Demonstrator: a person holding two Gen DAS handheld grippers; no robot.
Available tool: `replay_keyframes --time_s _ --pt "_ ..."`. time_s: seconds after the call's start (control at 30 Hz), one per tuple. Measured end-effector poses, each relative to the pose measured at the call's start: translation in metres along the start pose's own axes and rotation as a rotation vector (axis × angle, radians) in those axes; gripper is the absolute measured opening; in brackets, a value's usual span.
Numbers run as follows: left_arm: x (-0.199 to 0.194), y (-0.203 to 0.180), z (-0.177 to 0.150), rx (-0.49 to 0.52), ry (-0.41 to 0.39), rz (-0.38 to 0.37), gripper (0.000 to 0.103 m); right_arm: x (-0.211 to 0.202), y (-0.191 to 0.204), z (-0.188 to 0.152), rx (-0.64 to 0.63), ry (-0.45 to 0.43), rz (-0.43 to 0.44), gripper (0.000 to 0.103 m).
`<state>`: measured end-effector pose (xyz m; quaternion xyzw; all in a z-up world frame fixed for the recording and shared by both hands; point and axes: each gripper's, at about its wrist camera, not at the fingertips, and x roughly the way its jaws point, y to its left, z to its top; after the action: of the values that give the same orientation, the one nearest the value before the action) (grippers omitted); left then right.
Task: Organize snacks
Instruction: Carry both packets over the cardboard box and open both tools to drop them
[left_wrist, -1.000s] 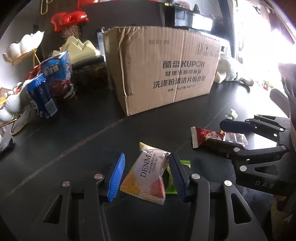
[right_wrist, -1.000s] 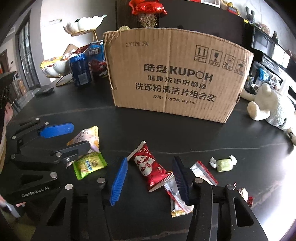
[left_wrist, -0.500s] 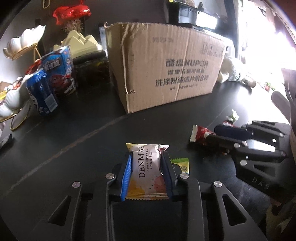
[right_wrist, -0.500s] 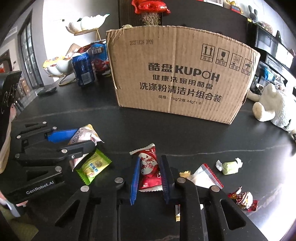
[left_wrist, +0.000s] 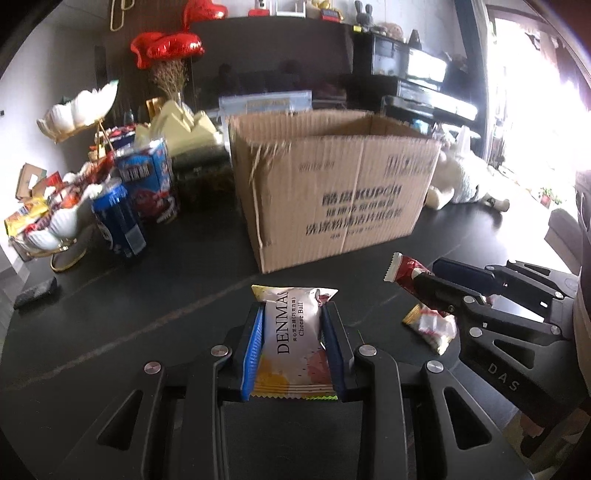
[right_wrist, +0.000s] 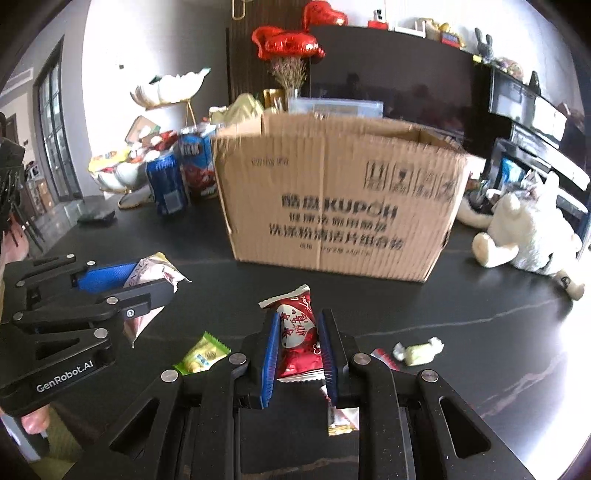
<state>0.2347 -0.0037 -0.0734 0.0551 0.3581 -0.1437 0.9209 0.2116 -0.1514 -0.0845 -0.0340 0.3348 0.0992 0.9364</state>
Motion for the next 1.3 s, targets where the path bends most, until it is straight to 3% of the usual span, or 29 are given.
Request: replay_keyframes --time_s 0.57,1.3 --pt "-0.045 -0.007 0.054 -0.024 -0.143 0.019 0.031 -0.049 -0.012 0.05 0.009 -0.164 -0.06 0.023" --pt "-0.049 -0.006 0.13 0.003 -0.241 0.028 0.031 -0.057 -0.031 0.125 0.007 -0.316 -0.119 0.023"
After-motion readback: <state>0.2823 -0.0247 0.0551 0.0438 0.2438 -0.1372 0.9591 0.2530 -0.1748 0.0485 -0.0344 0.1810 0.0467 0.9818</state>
